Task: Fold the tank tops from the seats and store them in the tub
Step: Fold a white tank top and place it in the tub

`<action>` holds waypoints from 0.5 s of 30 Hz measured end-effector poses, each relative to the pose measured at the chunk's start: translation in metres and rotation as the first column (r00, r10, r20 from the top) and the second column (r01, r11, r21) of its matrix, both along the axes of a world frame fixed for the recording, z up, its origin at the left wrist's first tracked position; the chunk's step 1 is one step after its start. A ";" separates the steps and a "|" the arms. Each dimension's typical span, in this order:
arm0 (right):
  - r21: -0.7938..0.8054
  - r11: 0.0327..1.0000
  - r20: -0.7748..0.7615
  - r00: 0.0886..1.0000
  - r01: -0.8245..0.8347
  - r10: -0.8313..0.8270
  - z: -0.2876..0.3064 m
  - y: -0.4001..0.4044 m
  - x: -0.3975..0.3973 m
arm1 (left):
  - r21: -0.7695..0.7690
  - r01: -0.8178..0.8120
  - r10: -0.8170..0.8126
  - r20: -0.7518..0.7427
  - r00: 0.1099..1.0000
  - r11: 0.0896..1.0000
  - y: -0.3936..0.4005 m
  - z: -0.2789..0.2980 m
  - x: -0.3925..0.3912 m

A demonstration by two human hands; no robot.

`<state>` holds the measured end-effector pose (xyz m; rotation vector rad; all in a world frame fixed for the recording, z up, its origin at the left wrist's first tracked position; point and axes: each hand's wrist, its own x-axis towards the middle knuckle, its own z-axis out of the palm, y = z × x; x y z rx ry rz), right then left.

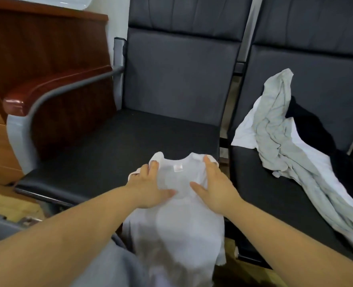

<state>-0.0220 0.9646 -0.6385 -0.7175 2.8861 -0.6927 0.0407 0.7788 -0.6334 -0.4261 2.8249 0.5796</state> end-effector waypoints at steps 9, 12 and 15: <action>0.138 0.990 -0.117 0.993 0.007 0.009 -0.039 -0.044 -0.060 | -0.131 0.119 -0.121 -0.008 0.993 0.984 -0.047 -0.019 -0.056; 0.144 0.989 -0.134 0.991 0.031 -0.011 -0.041 -0.058 -0.086 | -0.164 0.122 -0.132 -0.049 0.990 0.979 -0.065 -0.026 -0.082; 0.133 0.990 -0.192 0.981 0.051 -0.025 -0.042 -0.072 -0.113 | -0.196 0.132 -0.148 -0.073 0.986 0.972 -0.079 -0.030 -0.111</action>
